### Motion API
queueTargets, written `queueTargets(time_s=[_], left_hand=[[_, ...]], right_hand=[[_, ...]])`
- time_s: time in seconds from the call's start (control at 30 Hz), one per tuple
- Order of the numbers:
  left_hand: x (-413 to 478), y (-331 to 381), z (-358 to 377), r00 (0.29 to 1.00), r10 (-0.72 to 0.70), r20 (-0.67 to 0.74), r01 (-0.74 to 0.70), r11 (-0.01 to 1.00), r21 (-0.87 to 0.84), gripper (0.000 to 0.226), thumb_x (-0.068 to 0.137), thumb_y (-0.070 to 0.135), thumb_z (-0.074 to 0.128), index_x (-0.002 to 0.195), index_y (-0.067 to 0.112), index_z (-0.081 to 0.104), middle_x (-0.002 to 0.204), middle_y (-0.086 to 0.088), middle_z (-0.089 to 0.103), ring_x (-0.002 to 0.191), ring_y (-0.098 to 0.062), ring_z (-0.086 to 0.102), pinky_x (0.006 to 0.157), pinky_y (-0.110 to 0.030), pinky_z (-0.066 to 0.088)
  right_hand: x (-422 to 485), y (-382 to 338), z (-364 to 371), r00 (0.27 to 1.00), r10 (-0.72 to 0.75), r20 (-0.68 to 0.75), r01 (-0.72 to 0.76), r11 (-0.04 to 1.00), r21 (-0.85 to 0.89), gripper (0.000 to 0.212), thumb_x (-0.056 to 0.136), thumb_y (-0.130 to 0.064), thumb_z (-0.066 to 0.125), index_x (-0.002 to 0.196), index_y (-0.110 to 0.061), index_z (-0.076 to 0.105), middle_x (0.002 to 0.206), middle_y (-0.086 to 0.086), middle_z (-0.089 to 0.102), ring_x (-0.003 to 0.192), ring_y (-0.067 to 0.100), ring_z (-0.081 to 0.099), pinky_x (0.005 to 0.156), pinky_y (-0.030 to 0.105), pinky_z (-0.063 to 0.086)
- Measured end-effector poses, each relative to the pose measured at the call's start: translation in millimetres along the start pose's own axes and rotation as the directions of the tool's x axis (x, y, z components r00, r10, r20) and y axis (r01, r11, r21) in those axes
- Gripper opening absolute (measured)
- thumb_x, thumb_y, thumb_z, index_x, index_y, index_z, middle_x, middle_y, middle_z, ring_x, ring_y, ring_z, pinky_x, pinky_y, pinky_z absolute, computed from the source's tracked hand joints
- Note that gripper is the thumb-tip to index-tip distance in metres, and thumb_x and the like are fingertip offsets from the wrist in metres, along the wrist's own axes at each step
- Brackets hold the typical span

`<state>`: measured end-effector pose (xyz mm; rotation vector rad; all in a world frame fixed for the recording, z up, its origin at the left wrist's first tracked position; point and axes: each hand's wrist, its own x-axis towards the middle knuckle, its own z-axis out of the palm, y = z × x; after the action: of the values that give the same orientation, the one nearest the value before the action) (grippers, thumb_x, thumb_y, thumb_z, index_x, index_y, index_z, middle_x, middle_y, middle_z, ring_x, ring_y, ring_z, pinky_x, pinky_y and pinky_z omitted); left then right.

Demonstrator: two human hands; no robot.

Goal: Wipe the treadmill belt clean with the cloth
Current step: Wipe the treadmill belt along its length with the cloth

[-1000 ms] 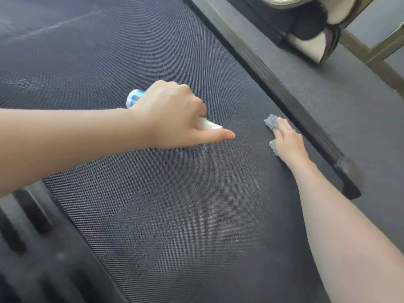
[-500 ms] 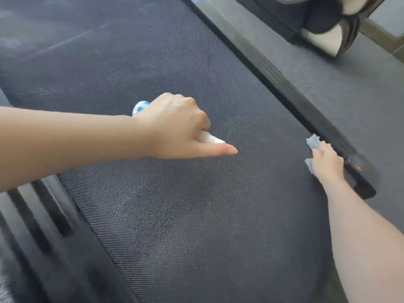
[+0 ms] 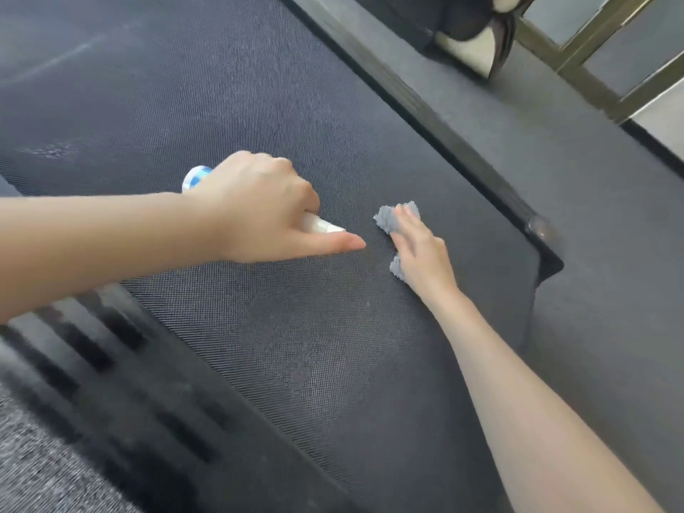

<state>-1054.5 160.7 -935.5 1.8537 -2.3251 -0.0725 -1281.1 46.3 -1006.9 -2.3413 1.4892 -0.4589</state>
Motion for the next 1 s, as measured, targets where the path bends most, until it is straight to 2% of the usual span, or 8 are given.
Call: queueTargets(time_s=[0.1, 0.17, 0.27, 0.43, 0.6, 0.83, 1.0], left_hand=[[-14, -8, -9, 1.000, 0.003, -0.019, -0.003, 1.000, -0.002, 0.074, 0.063, 0.084, 0.011, 0.052, 0.017, 0.039, 0.057, 0.003, 0.048, 0.056, -0.018, 0.044, 0.046, -0.025, 0.020], [-20, -11, -13, 0.999, 0.029, -0.036, -0.030, 0.999, -0.013, 0.077, 0.062, 0.085, 0.007, 0.052, 0.016, 0.041, 0.056, 0.001, 0.049, 0.055, -0.018, 0.045, 0.047, -0.027, 0.022], [-24, -9, -16, 0.995, 0.064, -0.071, -0.067, 0.997, -0.042, 0.076, 0.065, 0.084, 0.009, 0.051, 0.015, 0.040, 0.054, 0.000, 0.047, 0.051, -0.018, 0.042, 0.048, -0.028, 0.023], [-23, 5, -25, 0.994, 0.065, -0.087, -0.077, 0.986, -0.151, 0.078, 0.062, 0.084, 0.008, 0.050, 0.015, 0.043, 0.053, -0.003, 0.048, 0.054, -0.024, 0.044, 0.053, -0.031, 0.027], [-24, 7, -17, 0.989, 0.063, -0.135, -0.079, 0.991, -0.113, 0.077, 0.063, 0.085, 0.010, 0.050, 0.016, 0.044, 0.055, -0.003, 0.049, 0.057, -0.026, 0.047, 0.052, -0.030, 0.026], [-17, 29, -9, 0.984, -0.016, -0.176, -0.004, 0.994, -0.109, 0.080, 0.067, 0.083, 0.014, 0.052, 0.012, 0.046, 0.054, -0.006, 0.050, 0.056, -0.027, 0.049, 0.048, -0.027, 0.023], [-17, 50, -2, 0.982, -0.086, -0.168, 0.070, 0.993, -0.099, 0.076, 0.070, 0.083, 0.018, 0.050, 0.013, 0.041, 0.054, -0.006, 0.048, 0.051, -0.019, 0.042, 0.046, -0.025, 0.019]], right_hand=[[-28, -19, 8, 0.997, -0.070, 0.034, 0.068, 0.996, 0.058, 0.042, 0.096, -0.013, 0.047, 0.138, -0.016, 0.042, 0.144, -0.011, 0.034, 0.134, 0.001, 0.025, 0.111, 0.013, 0.016], [-51, -30, 15, 0.988, -0.140, 0.061, 0.135, 0.987, 0.082, 0.043, 0.095, -0.011, 0.049, 0.138, -0.014, 0.043, 0.141, -0.015, 0.028, 0.135, 0.000, 0.022, 0.114, 0.020, 0.018], [-87, -45, 25, 0.963, -0.253, 0.090, 0.248, 0.966, 0.071, 0.043, 0.094, -0.010, 0.049, 0.137, -0.010, 0.044, 0.144, -0.011, 0.030, 0.139, 0.002, 0.020, 0.117, 0.027, 0.019], [-134, -72, 29, 0.913, -0.361, 0.191, 0.351, 0.933, 0.084, 0.044, 0.098, -0.024, 0.040, 0.138, -0.007, 0.041, 0.148, 0.001, 0.035, 0.142, 0.009, 0.020, 0.118, 0.030, 0.015], [-161, -73, 27, 0.806, -0.536, 0.253, 0.529, 0.843, 0.100, 0.043, 0.095, -0.006, 0.049, 0.137, -0.004, 0.042, 0.146, 0.006, 0.039, 0.141, 0.015, 0.024, 0.117, 0.037, 0.020], [-168, -52, 22, 0.667, -0.683, 0.297, 0.702, 0.710, 0.055, 0.039, 0.098, -0.008, 0.040, 0.136, -0.003, 0.043, 0.145, 0.007, 0.041, 0.141, 0.018, 0.026, 0.115, 0.040, 0.025], [-160, -42, 29, 0.636, -0.731, 0.248, 0.761, 0.647, -0.047, 0.041, 0.096, -0.006, 0.042, 0.137, -0.005, 0.042, 0.146, 0.007, 0.040, 0.140, 0.018, 0.027, 0.113, 0.040, 0.028]])
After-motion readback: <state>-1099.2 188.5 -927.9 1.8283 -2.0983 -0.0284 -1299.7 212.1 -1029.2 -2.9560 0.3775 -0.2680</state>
